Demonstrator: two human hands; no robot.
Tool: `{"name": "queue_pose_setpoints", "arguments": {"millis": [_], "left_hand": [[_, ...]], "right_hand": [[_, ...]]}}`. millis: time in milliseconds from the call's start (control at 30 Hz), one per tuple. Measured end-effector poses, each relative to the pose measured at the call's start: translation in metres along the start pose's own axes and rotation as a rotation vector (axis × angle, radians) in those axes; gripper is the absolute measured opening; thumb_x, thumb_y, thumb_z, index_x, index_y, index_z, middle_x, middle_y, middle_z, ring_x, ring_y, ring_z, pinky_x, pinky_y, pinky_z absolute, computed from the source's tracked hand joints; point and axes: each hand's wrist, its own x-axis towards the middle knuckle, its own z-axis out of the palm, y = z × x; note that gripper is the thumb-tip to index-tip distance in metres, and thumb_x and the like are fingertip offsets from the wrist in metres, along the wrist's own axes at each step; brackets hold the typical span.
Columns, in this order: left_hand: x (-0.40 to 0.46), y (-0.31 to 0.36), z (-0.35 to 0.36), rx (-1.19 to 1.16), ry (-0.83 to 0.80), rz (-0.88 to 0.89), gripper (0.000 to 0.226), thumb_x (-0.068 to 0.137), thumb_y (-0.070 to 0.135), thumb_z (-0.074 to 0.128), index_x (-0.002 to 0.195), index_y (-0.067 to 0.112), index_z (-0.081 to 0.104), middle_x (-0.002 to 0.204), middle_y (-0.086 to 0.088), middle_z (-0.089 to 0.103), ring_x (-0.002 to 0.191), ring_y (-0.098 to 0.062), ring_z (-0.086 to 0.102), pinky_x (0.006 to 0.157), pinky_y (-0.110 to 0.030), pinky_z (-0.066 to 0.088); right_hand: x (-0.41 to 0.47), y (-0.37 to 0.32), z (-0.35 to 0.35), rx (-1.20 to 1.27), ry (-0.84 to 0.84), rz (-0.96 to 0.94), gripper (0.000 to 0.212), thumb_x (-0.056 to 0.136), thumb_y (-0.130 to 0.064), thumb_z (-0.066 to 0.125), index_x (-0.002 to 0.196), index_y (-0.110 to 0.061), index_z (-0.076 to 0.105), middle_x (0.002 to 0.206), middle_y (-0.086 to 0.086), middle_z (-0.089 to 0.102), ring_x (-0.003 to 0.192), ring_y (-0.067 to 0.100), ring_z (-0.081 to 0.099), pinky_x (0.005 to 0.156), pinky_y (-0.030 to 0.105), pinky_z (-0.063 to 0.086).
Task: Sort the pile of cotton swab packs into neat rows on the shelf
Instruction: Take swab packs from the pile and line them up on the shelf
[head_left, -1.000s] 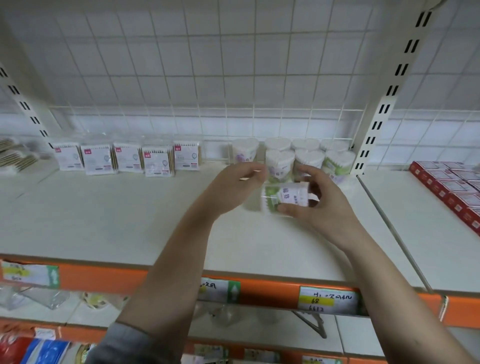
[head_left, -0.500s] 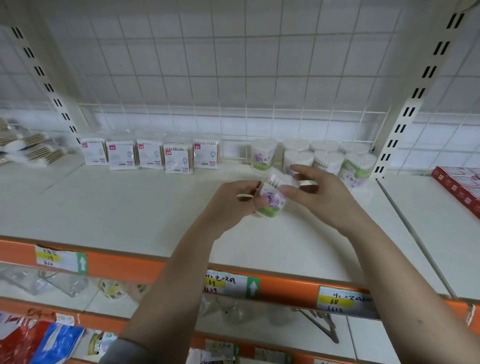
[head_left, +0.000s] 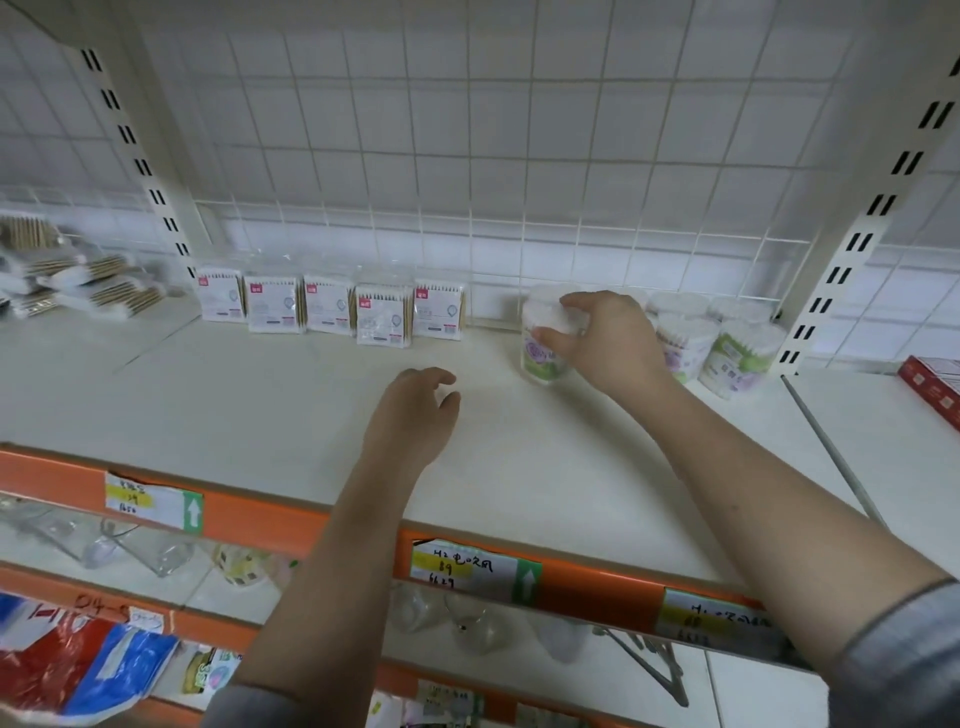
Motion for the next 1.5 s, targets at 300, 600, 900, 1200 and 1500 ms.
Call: {"name": "queue_pose_setpoints", "arguments": {"millis": [300,600,900,1200,1500], "left_hand": [[0.005,-0.013,-0.010,0.082,-0.056,-0.040,0.034,0.095,0.026,0.048,0.128,0.021,0.054,0.131,-0.003,0.048,0.119,-0.023,0.047,0.096,-0.041,0.044],[0.018,-0.026,-0.017,0.054,-0.076,0.039,0.032,0.094,0.024,0.049,0.125,0.019,0.056,0.126,-0.003,0.050,0.118,-0.020,0.046,0.096,-0.034,0.040],[0.033,-0.048,-0.033,0.067,-0.100,0.139,0.032,0.093,0.024,0.053,0.123,0.018,0.059,0.126,-0.005,0.056,0.121,-0.020,0.048,0.099,-0.029,0.035],[0.002,-0.066,-0.071,0.027,-0.073,0.145,0.032,0.094,0.025,0.050,0.125,0.019,0.056,0.129,-0.004,0.053,0.120,-0.020,0.048,0.095,-0.027,0.034],[-0.070,-0.098,-0.116,0.042,0.048,0.086,0.030,0.091,0.021,0.055,0.120,0.016,0.061,0.120,-0.006,0.061,0.113,-0.021,0.054,0.093,-0.025,0.037]], "right_hand": [[0.002,-0.003,0.010,-0.305,0.032,0.048,0.042,0.086,-0.048,0.057,0.114,-0.016,0.061,0.113,0.008,0.061,0.121,0.026,0.041,0.089,0.038,0.031],[-0.004,-0.007,0.015,-0.416,0.004,0.068,0.038,0.093,-0.046,0.046,0.113,-0.016,0.057,0.126,0.001,0.054,0.131,0.021,0.034,0.092,0.039,0.029],[-0.049,-0.037,0.028,-0.230,0.186,0.154,0.033,0.093,-0.033,0.049,0.116,-0.012,0.060,0.121,0.007,0.061,0.125,0.024,0.045,0.092,0.039,0.033],[-0.119,-0.062,0.032,-0.051,0.058,0.298,0.044,0.094,-0.026,0.050,0.136,-0.014,0.049,0.134,0.009,0.056,0.123,0.027,0.050,0.100,0.034,0.036],[-0.195,-0.098,0.035,0.099,-0.009,0.184,0.038,0.091,-0.019,0.051,0.128,-0.013,0.057,0.108,0.016,0.069,0.099,0.030,0.062,0.081,0.026,0.039]]}}
